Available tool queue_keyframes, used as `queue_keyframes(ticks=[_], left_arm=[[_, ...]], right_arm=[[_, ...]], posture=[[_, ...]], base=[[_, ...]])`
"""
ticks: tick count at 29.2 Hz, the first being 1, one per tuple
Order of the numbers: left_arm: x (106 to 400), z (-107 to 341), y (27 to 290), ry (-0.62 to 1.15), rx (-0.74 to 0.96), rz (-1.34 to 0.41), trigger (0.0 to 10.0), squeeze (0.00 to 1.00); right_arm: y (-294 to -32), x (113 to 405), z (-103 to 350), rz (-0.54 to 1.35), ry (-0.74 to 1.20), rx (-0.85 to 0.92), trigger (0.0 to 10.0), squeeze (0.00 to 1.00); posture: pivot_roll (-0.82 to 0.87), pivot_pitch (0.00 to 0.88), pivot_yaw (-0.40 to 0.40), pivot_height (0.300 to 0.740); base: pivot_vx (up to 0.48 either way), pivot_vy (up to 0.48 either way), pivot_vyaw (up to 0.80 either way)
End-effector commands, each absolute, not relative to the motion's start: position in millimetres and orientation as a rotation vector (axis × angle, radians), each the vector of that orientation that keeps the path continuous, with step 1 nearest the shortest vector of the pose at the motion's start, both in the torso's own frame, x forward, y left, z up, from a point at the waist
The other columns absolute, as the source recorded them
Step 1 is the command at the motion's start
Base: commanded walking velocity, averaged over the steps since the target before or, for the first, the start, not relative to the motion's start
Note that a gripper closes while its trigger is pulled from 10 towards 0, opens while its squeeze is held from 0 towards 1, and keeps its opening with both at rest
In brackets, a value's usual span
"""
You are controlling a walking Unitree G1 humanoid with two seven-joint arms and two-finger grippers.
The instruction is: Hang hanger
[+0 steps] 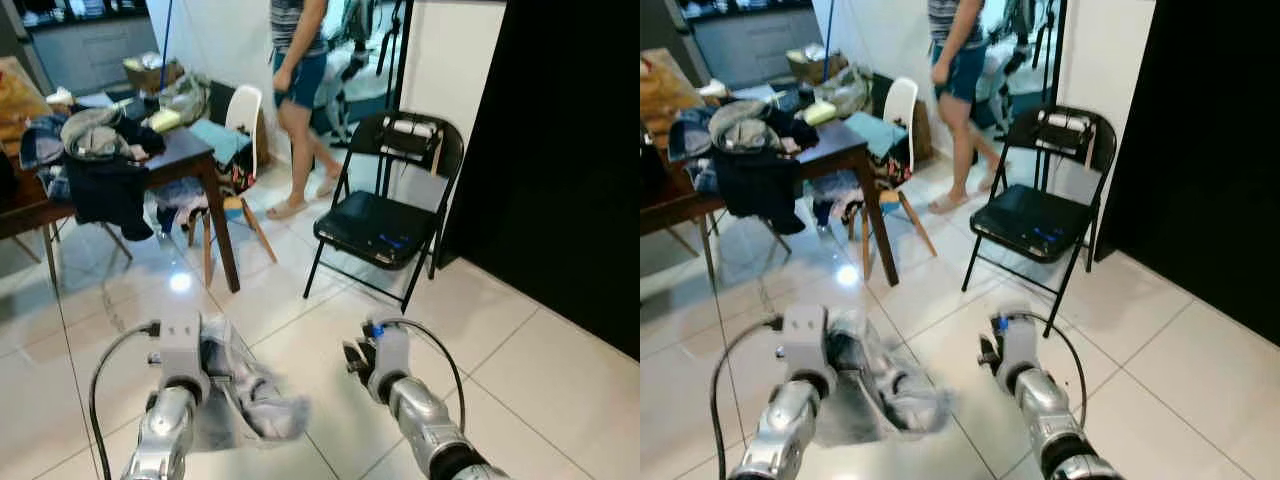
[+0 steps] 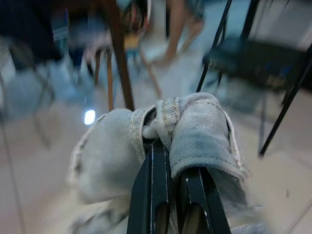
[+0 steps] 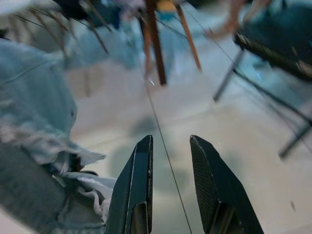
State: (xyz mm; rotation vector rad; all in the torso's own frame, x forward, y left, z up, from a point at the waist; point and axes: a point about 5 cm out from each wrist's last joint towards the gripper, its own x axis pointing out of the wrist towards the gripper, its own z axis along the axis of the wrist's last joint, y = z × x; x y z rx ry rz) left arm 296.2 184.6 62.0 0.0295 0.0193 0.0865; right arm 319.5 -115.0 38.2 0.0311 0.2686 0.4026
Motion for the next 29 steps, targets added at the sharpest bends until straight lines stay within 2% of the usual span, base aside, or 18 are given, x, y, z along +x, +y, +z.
queue_keyframes(ticks=[1,6,11,15,18,29], left_arm=[[307.1,94.8,193.9,-0.122,0.062,0.117,10.0,0.00],[307.9,101.1,194.3,-0.139,0.062,0.117,10.0,0.00],[322.6,139.5,192.5,-0.242,0.095,0.114,10.0,0.00],[325.0,148.6,192.6,-0.268,0.096,0.117,10.0,0.00],[326.0,153.6,192.9,-0.281,0.094,0.119,10.0,0.00],[328.0,182.2,199.7,-0.338,0.108,0.141,10.0,0.00]], right_arm=[[-109.4,328.8,56.1,0.446,0.192,0.040,10.0,0.00],[-109.3,331.2,61.1,0.450,0.172,0.040,10.0,0.00],[-104.0,340.6,82.5,0.470,0.085,0.053,10.0,0.00],[-99.5,340.5,84.9,0.493,0.076,0.058,10.0,0.00],[-97.4,340.5,85.7,0.502,0.073,0.058,10.0,0.00],[-90.3,340.3,91.2,0.544,0.059,0.051,10.0,0.00]], posture=[[0.03,0.000,0.034,0.740],[0.03,0.000,0.035,0.740],[0.02,0.000,0.042,0.740],[0.02,0.000,0.043,0.740],[0.02,0.000,0.043,0.740],[0.03,0.000,0.045,0.740]], base=[[0.289,0.000,0.00],[0.289,0.000,0.00],[0.309,0.000,0.00],[0.315,0.000,0.00],[0.319,0.000,0.41],[0.328,0.000,0.80]])
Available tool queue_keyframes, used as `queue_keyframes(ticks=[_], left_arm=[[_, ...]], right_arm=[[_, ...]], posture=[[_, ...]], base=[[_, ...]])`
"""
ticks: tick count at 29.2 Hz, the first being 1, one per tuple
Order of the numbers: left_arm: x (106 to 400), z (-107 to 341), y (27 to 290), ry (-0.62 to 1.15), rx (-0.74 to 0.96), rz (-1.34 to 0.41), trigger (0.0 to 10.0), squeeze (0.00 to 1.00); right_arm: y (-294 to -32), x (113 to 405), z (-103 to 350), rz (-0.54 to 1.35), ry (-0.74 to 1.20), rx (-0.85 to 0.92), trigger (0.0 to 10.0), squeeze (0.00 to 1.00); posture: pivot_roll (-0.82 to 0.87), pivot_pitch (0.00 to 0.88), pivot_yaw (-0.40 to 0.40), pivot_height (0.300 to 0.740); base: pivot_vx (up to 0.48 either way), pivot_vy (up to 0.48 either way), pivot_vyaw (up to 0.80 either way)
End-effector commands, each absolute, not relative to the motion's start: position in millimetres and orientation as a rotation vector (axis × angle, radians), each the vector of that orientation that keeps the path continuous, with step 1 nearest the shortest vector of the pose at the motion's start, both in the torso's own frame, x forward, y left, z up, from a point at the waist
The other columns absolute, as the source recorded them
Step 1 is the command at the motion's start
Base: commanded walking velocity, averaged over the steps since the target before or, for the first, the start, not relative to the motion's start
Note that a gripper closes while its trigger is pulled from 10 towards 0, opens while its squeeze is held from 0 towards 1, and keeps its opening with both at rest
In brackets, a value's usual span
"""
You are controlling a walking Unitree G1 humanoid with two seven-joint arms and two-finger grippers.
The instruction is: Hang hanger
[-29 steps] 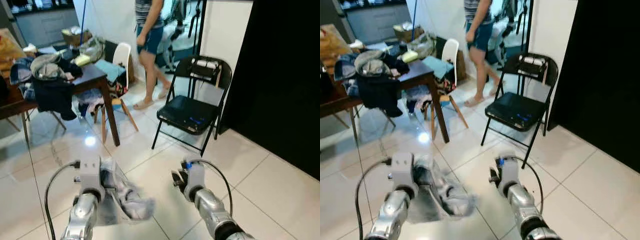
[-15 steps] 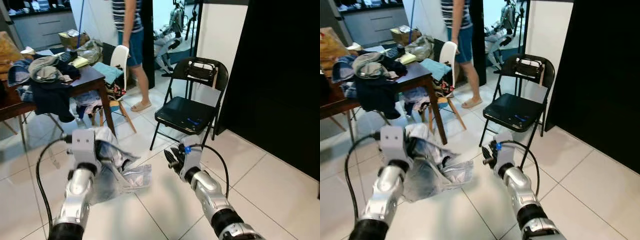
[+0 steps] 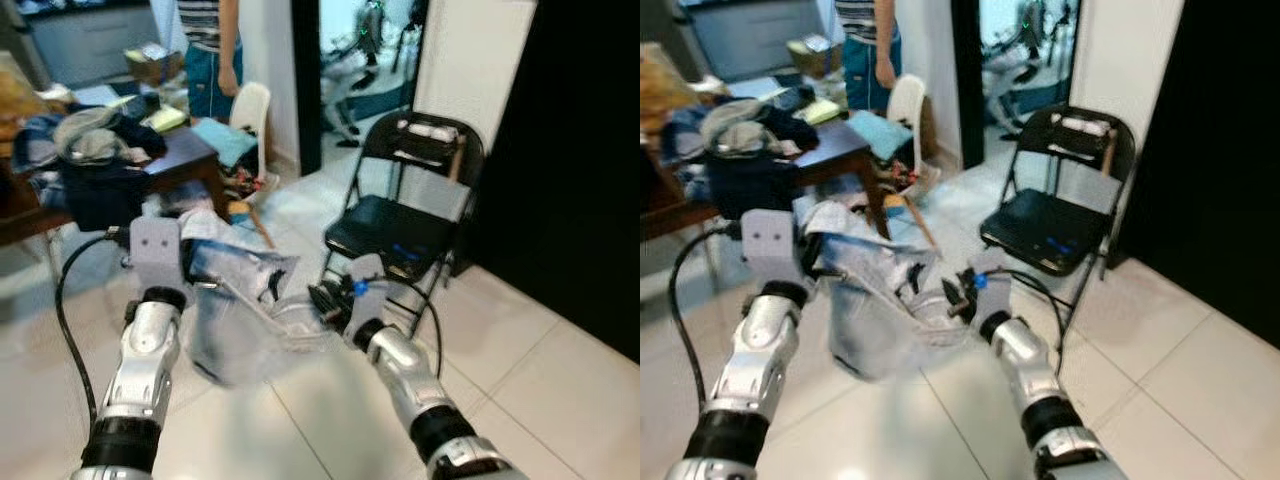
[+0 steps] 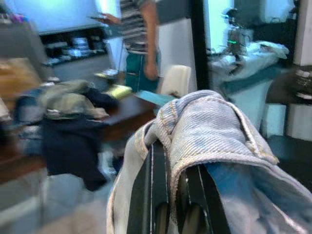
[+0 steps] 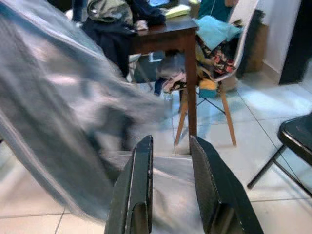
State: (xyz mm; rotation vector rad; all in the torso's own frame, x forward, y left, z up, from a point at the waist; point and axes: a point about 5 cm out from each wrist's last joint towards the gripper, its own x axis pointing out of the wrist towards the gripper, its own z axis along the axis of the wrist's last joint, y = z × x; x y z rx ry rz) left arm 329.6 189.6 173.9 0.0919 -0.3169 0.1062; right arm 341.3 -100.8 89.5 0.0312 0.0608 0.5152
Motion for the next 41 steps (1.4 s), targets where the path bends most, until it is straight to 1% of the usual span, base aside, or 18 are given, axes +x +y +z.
queue_keyframes(ticks=[1,15,23,30,32,41], left_arm=[[328.0,182.9,199.8,-0.337,0.109,0.142,10.0,0.00],[333.4,202.6,205.1,-0.357,0.137,0.136,10.0,0.00],[337.0,215.6,196.1,-0.376,0.140,0.081,10.0,0.00],[338.0,224.5,195.0,-0.398,0.151,0.077,10.0,0.00],[340.5,236.1,191.1,-0.417,0.166,0.046,10.0,0.00],[346.1,256.2,186.0,-0.459,0.177,0.000,10.0,0.00]], right_arm=[[-90.2,340.2,91.4,0.544,0.058,0.052,10.0,0.00],[-90.7,345.8,101.5,0.526,0.025,0.087,10.0,0.00],[-91.3,346.8,105.3,0.516,0.012,0.100,10.0,0.00],[-92.1,347.1,105.5,0.514,0.014,0.101,10.0,0.00],[-94.2,349.4,111.2,0.487,-0.014,0.123,10.0,0.00],[-97.3,355.4,123.1,0.452,-0.056,0.166,10.0,0.00]], posture=[[0.03,0.000,0.045,0.740],[0.04,0.000,0.040,0.740],[0.03,0.000,0.042,0.740],[0.03,0.000,0.042,0.740],[0.03,0.000,0.040,0.740],[0.03,0.000,0.043,0.740]], base=[[0.326,0.000,0.80],[0.329,0.000,0.00],[0.367,0.000,0.00],[0.379,0.000,0.00],[0.384,0.000,0.00],[0.384,0.000,0.00]])
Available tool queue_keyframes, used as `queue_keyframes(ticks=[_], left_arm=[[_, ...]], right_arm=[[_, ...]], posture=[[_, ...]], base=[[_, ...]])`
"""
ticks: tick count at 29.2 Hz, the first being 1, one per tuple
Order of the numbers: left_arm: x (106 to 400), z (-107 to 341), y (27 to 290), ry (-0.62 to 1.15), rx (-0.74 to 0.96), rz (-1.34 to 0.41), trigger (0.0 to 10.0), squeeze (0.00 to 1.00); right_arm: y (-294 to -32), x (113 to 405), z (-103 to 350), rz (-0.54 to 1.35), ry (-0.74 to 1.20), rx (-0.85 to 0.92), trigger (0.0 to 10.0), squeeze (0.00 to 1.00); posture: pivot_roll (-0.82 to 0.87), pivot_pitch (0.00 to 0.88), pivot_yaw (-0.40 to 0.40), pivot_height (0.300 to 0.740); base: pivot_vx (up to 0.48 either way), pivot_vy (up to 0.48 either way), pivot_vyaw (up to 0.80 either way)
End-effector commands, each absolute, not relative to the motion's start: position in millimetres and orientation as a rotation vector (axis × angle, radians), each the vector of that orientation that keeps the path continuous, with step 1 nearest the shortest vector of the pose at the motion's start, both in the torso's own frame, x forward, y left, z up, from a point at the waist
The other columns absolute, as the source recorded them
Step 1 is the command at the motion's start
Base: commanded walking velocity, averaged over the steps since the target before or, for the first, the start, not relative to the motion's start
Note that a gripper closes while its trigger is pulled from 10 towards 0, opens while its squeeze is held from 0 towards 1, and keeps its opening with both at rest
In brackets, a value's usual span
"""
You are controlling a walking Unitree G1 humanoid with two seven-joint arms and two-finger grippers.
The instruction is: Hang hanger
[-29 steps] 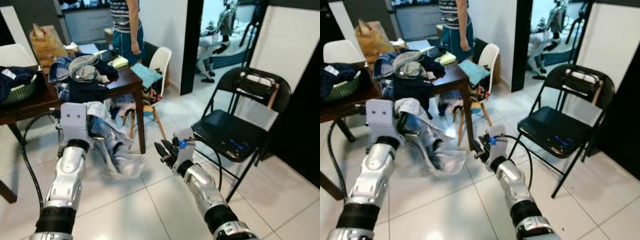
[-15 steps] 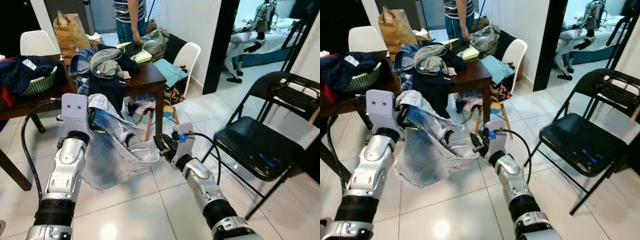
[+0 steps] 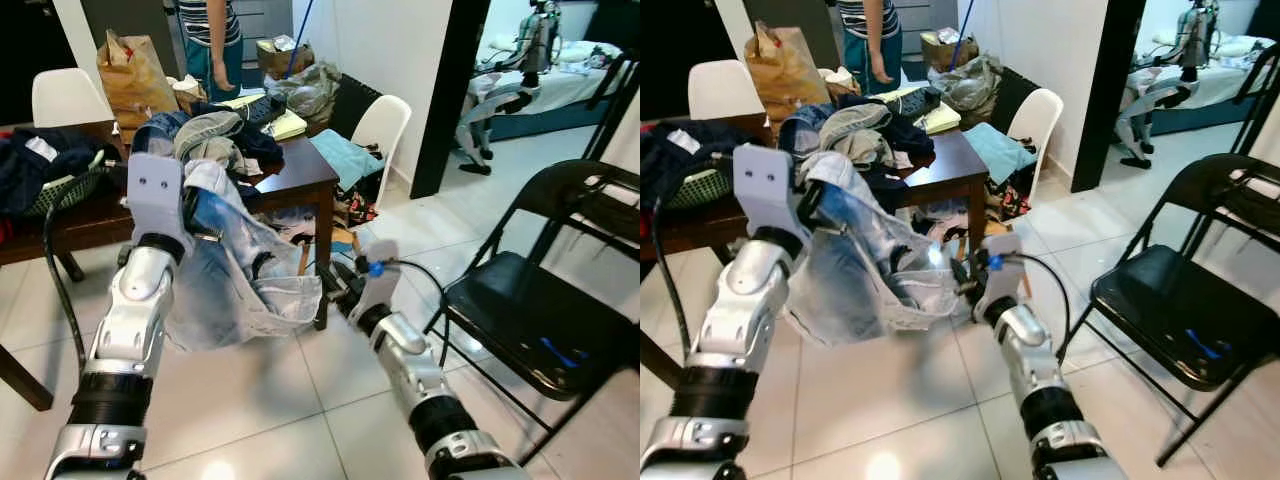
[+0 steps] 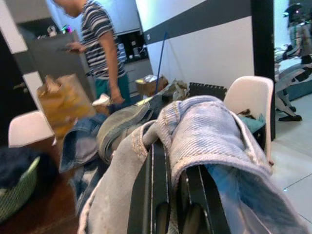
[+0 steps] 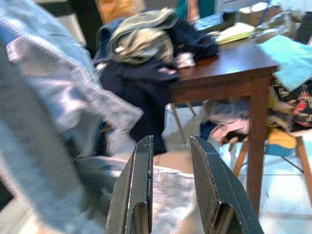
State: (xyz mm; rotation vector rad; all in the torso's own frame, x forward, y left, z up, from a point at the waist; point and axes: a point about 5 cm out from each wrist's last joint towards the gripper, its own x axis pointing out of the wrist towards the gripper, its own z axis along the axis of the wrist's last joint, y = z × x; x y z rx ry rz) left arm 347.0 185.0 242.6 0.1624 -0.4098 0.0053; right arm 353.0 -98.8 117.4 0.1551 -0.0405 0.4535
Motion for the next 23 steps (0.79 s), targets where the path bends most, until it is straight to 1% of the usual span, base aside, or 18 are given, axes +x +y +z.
queue_keyframes(ticks=[1,6,11,14,18,23], left_arm=[[346.5,257.4,185.7,-0.462,0.179,-0.003,10.0,0.00],[346.7,262.7,185.2,-0.476,0.178,-0.006,10.0,0.00],[346.0,272.4,187.5,-0.498,0.214,-0.004,10.0,0.00],[346.3,277.1,192.3,-0.506,0.245,0.009,10.0,0.00],[346.7,290.1,207.0,-0.532,0.257,0.060,10.0,0.00],[346.6,297.0,212.2,-0.546,0.262,0.083,10.0,0.00]], right_arm=[[-97.2,355.5,123.3,0.452,-0.057,0.165,10.0,0.00],[-97.3,354.9,122.1,0.445,-0.054,0.180,10.0,0.00],[-96.7,353.1,121.8,0.448,-0.059,0.195,10.0,0.00],[-96.3,353.1,122.1,0.448,-0.060,0.210,10.0,0.00],[-97.3,355.1,125.9,0.439,-0.071,0.232,10.0,0.00],[-97.0,355.9,127.0,0.439,-0.073,0.234,10.0,0.00]], posture=[[0.03,0.000,0.043,0.740],[0.03,0.000,0.046,0.740],[0.03,0.000,0.046,0.740],[0.03,0.000,0.045,0.740],[0.03,0.000,0.044,0.740],[0.04,0.000,0.043,0.740]], base=[[0.382,0.000,0.00],[0.380,0.000,0.00],[0.388,0.000,0.00],[0.386,0.000,0.00],[0.390,0.000,0.00],[0.390,0.000,0.00]])
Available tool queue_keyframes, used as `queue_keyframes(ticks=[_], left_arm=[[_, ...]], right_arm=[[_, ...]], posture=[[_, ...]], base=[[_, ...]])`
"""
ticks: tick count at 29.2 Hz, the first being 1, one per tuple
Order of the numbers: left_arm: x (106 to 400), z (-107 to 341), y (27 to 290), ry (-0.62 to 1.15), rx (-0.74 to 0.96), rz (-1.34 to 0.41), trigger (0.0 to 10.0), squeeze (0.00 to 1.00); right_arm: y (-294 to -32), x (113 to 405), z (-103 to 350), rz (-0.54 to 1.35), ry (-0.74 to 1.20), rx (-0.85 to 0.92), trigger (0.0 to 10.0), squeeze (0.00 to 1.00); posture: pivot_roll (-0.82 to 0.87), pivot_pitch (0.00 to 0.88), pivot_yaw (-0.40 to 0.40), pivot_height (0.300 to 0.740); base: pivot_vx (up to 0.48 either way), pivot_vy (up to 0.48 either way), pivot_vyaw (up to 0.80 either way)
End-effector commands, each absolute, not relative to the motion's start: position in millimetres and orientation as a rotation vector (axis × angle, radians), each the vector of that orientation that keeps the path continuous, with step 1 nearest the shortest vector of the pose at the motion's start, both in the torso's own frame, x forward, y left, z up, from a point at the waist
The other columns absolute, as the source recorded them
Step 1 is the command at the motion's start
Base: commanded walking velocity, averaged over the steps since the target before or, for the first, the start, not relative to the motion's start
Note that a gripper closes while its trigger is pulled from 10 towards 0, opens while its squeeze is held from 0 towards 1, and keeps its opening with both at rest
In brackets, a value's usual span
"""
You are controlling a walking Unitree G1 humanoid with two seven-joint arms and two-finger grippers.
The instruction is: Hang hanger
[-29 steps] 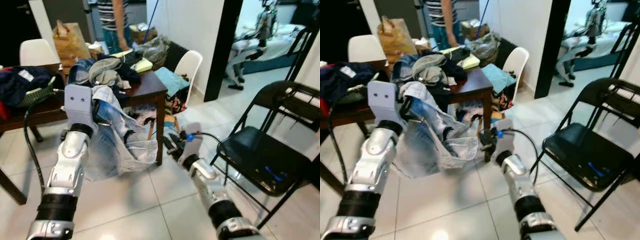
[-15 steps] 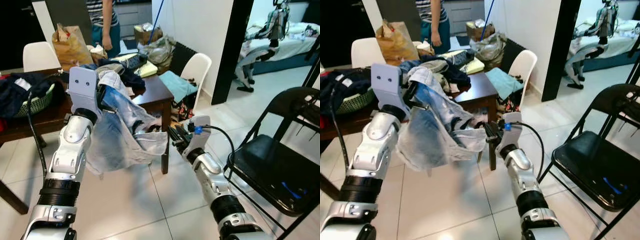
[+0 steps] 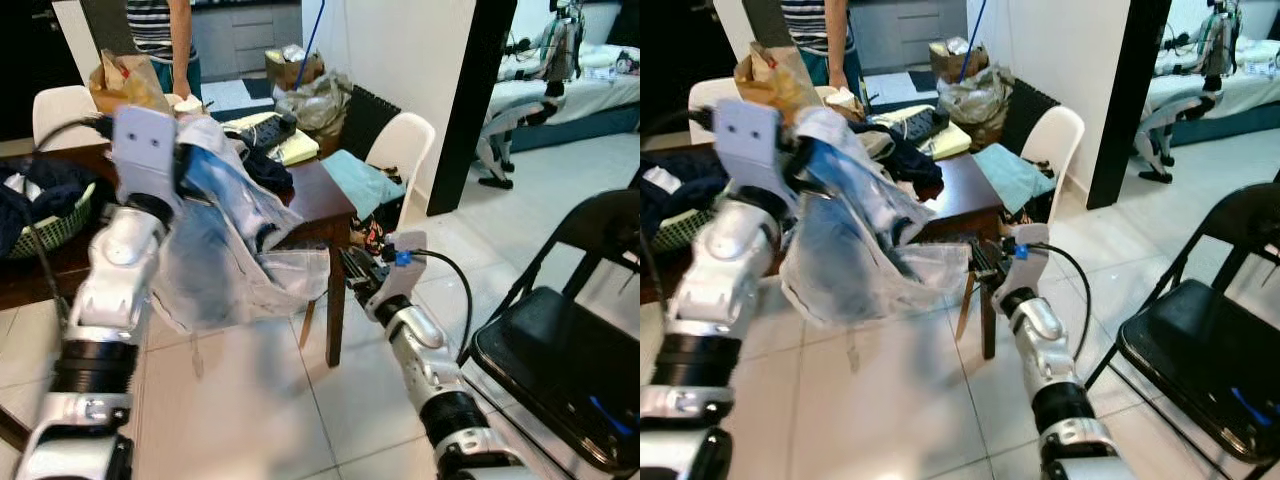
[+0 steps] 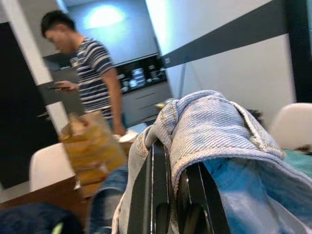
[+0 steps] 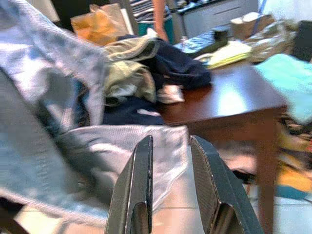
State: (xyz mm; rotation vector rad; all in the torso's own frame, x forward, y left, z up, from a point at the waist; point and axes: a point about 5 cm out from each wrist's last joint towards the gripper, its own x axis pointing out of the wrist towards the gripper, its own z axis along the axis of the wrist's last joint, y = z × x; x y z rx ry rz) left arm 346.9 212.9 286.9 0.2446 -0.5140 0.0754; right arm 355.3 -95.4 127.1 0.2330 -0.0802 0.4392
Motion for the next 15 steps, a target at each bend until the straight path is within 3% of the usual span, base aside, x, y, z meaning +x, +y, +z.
queue_keyframes(ticks=[1,9,15], left_arm=[[346.4,299.9,213.5,-0.552,0.281,0.088,10.0,0.00],[345.0,310.7,221.5,-0.572,0.350,0.112,10.0,0.00],[347.6,325.8,229.2,-0.596,0.368,0.113,10.0,0.00]], right_arm=[[-96.5,356.0,127.1,0.439,-0.073,0.235,10.0,0.00],[-94.2,354.8,126.3,0.449,-0.071,0.217,10.0,0.00],[-96.2,354.8,124.3,0.421,-0.065,0.226,10.0,0.00]], posture=[[0.04,0.000,0.042,0.740],[0.04,0.000,0.039,0.740],[0.04,0.000,0.046,0.740]], base=[[0.390,0.000,0.00],[0.390,0.000,0.00],[0.390,0.000,0.49]])
